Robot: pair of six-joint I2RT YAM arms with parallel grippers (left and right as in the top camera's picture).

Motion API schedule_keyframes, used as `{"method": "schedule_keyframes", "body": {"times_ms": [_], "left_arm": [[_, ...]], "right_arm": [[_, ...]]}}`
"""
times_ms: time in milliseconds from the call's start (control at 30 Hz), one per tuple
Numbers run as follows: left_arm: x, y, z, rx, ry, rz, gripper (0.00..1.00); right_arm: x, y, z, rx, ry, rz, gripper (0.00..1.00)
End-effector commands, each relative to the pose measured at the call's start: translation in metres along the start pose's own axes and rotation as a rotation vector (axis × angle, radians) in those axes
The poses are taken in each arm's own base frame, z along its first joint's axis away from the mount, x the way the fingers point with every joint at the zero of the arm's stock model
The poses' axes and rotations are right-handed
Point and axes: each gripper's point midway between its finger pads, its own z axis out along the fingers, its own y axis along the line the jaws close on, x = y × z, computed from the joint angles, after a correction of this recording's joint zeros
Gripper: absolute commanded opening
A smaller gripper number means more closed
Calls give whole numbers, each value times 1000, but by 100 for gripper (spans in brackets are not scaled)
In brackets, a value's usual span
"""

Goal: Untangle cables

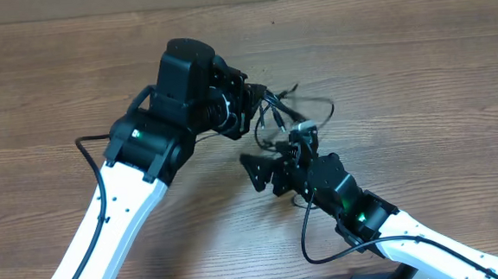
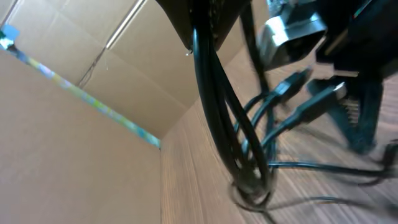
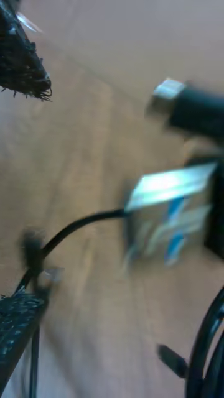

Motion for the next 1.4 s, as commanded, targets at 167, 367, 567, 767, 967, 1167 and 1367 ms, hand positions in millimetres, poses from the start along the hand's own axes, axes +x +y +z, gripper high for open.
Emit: {"method": "schedule_keyframes", "body": {"times_ms": [167, 367, 567, 767, 967, 1167, 1367], "left_arm": [[52, -2, -8, 18, 103, 23, 4], [62, -1, -12, 17, 149, 32, 4], [32, -31, -25, 154, -29, 137, 4], [-30, -56, -44, 231, -317, 264, 4], [-78, -64, -64, 215, -466, 357, 4], [-125, -67, -89, 196, -617, 372, 4], [-165, -61, -113, 145, -736, 378, 4]], "right_arm": [[-14, -16, 20, 82, -127, -110, 100], [2, -39, 30, 164, -93, -116, 67], [30, -30, 34, 86, 37, -114, 15], [62, 4, 28, -119, 217, -32, 11], [84, 8, 18, -144, 339, 54, 10], [89, 2, 17, -102, 362, 134, 7], [87, -12, 19, -14, 338, 200, 6]]}}
